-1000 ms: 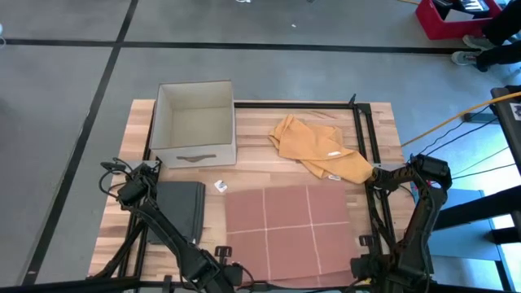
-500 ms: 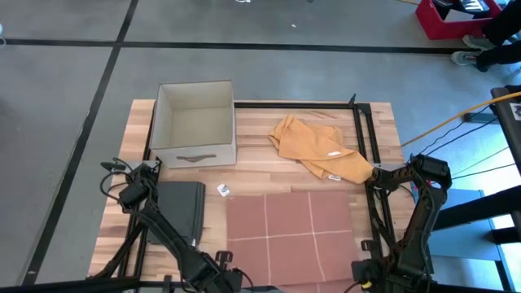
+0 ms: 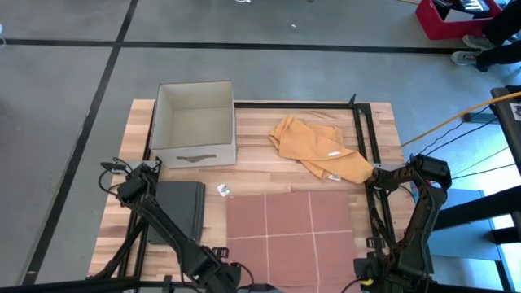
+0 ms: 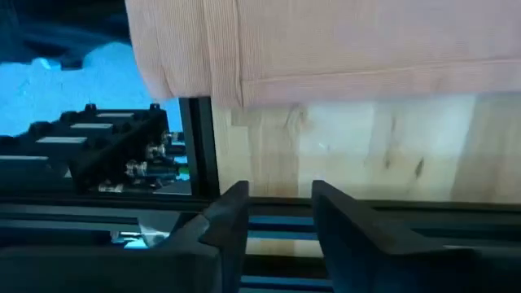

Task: Fold towel
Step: Fold the light orange towel

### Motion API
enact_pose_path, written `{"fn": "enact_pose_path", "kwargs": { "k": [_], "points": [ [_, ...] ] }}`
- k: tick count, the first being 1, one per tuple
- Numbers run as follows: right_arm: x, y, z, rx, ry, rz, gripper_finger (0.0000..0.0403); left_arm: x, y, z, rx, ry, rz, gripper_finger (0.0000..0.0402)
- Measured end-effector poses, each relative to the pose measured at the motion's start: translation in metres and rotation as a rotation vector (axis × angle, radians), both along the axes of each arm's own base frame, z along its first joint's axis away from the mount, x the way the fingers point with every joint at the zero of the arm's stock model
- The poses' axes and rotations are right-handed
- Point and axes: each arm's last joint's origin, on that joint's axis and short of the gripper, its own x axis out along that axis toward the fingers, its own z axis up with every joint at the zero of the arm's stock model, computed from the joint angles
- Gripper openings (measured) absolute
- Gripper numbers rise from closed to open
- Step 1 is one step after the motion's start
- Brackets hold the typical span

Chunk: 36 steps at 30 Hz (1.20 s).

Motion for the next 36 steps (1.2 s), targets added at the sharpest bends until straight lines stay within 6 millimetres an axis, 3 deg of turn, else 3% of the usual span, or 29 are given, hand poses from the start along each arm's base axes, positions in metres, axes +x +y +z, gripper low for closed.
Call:
{"fn": "enact_pose_path", "kwargs": {
  "k": [3,7,9,12,17,20,24,31,36],
  "points": [
    [0.009,-0.003,0.012,-0.04,-0.082,-0.011,0.015,0.003,0.01,0.02,0.016,-0.087,0.023,0.0151],
    [0.025,-0.012,0.016,-0.195,-0.424,0.016,0.015,0.013,0.025,0.026,0.334,-0.364,0.106,0.0155],
    [0.034,-0.023,0.007,-0.289,-0.506,0.012,0.0148,0.019,0.038,0.014,0.412,-0.366,0.129,0.0155],
    [0.047,-0.044,-0.015,-0.371,-0.472,-0.008,0.0144,0.025,0.065,-0.013,0.456,-0.286,0.206,0.0155],
    [0.064,-0.066,-0.056,-0.273,-0.343,0.015,0.0143,0.02,0.103,-0.057,0.474,-0.111,0.254,0.0155],
    [0.073,-0.077,-0.069,-0.22,-0.316,0.037,0.0143,0.015,0.119,-0.067,0.51,-0.04,0.259,0.0155],
    [0.087,-0.092,-0.072,-0.253,-0.335,0.06,0.0143,0.006,0.139,-0.073,0.62,0.069,0.242,0.0155],
    [0.113,-0.114,-0.07,-0.265,-0.307,0.054,0.0143,0.006,0.15,-0.064,0.654,0.124,0.215,0.0155],
    [0.118,-0.111,-0.054,-0.235,-0.279,0.074,0.0143,0.006,0.143,-0.026,0.565,0.024,0.233,0.0155]
  ]
}}
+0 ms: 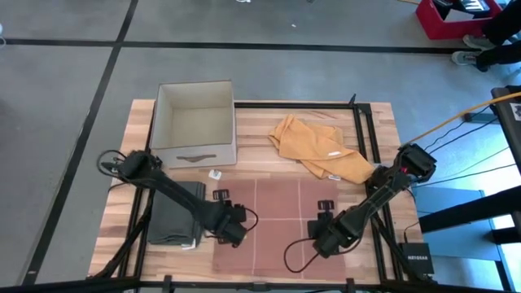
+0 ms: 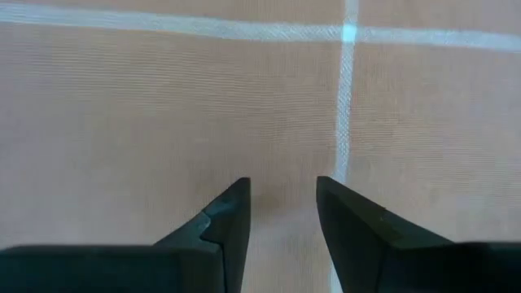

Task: Fold towel
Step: Fold the light orange towel

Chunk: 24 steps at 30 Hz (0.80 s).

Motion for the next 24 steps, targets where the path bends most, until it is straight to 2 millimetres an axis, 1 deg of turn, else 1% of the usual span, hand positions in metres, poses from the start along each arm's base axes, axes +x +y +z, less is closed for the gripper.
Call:
{"fn": "enact_pose_path", "kwargs": {
  "k": [1,3,6,9,12,15,17,19,21,23,24],
  "points": [
    [0.0,0.001,0.007,0.004,-0.005,0.003,0.0143,-0.001,-0.001,0.01,-0.019,-0.043,0.003,0.0155],
    [0.0,0.001,0.021,0.012,-0.014,0.002,0.0143,-0.002,-0.004,0.021,-0.051,-0.104,0.004,0.0155],
    [0.0,0.0,0.041,0.019,-0.057,-0.02,0.0146,0.002,-0.009,0.032,-0.09,-0.2,-0.033,0.0155],
    [-0.002,-0.001,0.054,0.033,-0.11,-0.018,0.0169,0.01,-0.011,0.037,-0.121,-0.278,-0.064,0.0155],
    [-0.002,-0.006,0.057,0.026,-0.105,-0.029,0.0209,0.014,-0.005,0.033,-0.153,-0.253,-0.049,0.0155],
    [0.0,-0.017,0.056,-0.032,-0.067,-0.037,0.025,0.016,0.002,0.031,-0.154,-0.224,-0.032,0.0155],
    [0.001,-0.024,0.054,-0.073,-0.067,-0.038,0.0271,0.019,0.008,0.031,-0.16,-0.217,-0.032,0.0155],
    [0.001,-0.031,0.052,-0.111,-0.077,-0.029,0.0284,0.022,0.012,0.031,-0.172,-0.214,-0.041,0.0155],
    [-0.003,-0.04,0.05,-0.118,-0.08,-0.037,0.0288,0.024,0.017,0.031,-0.165,-0.21,-0.065,0.0155],
    [-0.01,-0.048,0.047,-0.105,-0.087,-0.048,0.0287,0.024,0.023,0.029,-0.145,-0.201,-0.075,0.0155],
    [-0.015,-0.052,0.046,-0.097,-0.096,-0.062,0.0285,0.021,0.026,0.027,-0.137,-0.182,-0.067,0.0155]
  ]
}}
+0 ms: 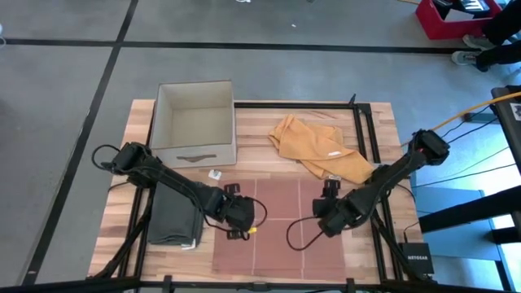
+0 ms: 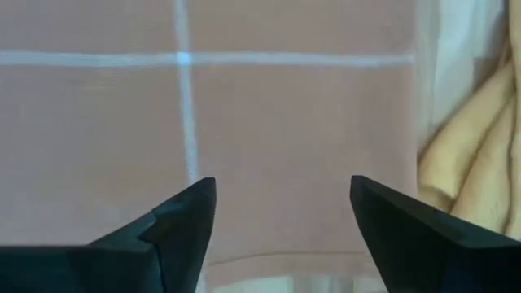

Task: Fold towel
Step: Fold the light orange towel

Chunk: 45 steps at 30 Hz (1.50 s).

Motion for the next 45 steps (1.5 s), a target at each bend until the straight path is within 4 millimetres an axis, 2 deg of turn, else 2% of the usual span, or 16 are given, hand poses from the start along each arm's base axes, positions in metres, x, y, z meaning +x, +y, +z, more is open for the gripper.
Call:
{"fn": "enact_pose_path", "kwargs": {
  "k": [3,5,8,13,16,21,27,34,45],
  "points": [
    [-0.015,-0.008,-0.002,0.058,-0.09,-0.057,0.0278,-0.014,0.003,-0.002,-0.001,-0.003,0.041,0.0155],
    [-0.025,-0.009,-0.005,0.123,-0.189,-0.078,0.0274,-0.023,0.003,-0.002,-0.007,-0.078,0.063,0.0155],
    [-0.028,-0.006,-0.009,0.239,-0.324,-0.064,0.0272,-0.032,0.006,-0.008,-0.077,-0.208,0.079,0.0155],
    [-0.029,-0.009,-0.017,0.236,-0.383,-0.078,0.0271,-0.038,0.018,-0.012,-0.131,-0.358,0.154,0.0155],
    [-0.029,-0.011,-0.02,0.175,-0.42,-0.1,0.0271,-0.039,0.016,-0.015,-0.164,-0.408,0.141,0.0155],
    [-0.027,-0.011,-0.019,0.149,-0.472,-0.138,0.0271,-0.043,0.009,-0.017,-0.191,-0.359,0.076,0.0155],
    [-0.021,-0.01,-0.015,0.175,-0.54,-0.16,0.0271,-0.05,-0.004,-0.019,-0.343,-0.255,-0.018,0.0155],
    [-0.016,-0.009,-0.021,0.132,-0.535,-0.13,0.0271,-0.061,-0.014,-0.04,-0.222,-0.125,-0.101,0.0155],
    [-0.012,-0.006,-0.03,0.115,-0.506,-0.125,0.0271,-0.064,-0.007,-0.066,-0.08,0.011,-0.067,0.0155]
  ]
}}
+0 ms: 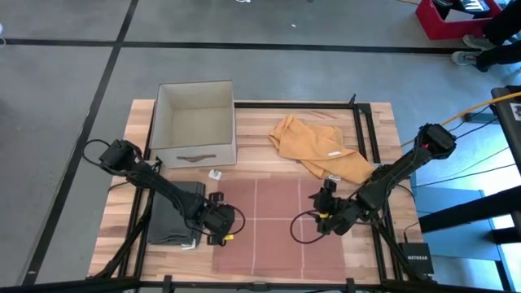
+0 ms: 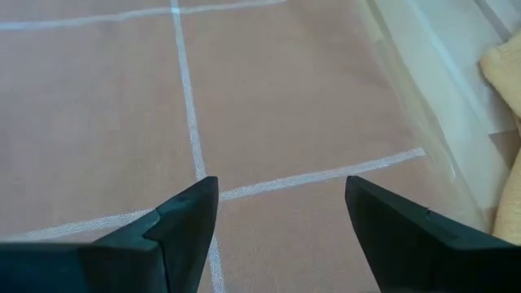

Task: Fold towel
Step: Fold the light orange towel

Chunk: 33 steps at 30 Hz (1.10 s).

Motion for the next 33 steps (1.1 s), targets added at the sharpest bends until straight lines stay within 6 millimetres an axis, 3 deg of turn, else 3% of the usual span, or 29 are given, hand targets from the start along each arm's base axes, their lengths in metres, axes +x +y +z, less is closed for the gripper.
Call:
{"fn": "enact_pose_path", "kwargs": {
  "k": [10,14,19,25,33],
  "points": [
    [0.0,0.001,-0.004,-0.012,0.02,0.008,0.0271,0.002,0.005,-0.003,0.004,0.012,0.062,0.0155],
    [0.0,0.004,0.009,0.01,0.107,0.053,0.0271,0.002,0.005,-0.002,0.004,0.017,0.06,0.0155],
    [-0.003,0.01,0.022,0.167,0.304,0.135,0.0271,0.006,0.003,0.011,-0.016,0.009,0.063,0.0155],
    [-0.019,0.001,-0.001,0.213,0.472,0.097,0.0271,0.004,0.004,0.027,-0.015,0.011,0.065,0.0155],
    [-0.025,-0.003,-0.033,0.253,0.467,0.096,0.0271,0.003,0.005,0.025,-0.004,0.004,0.065,0.0155]
  ]
}}
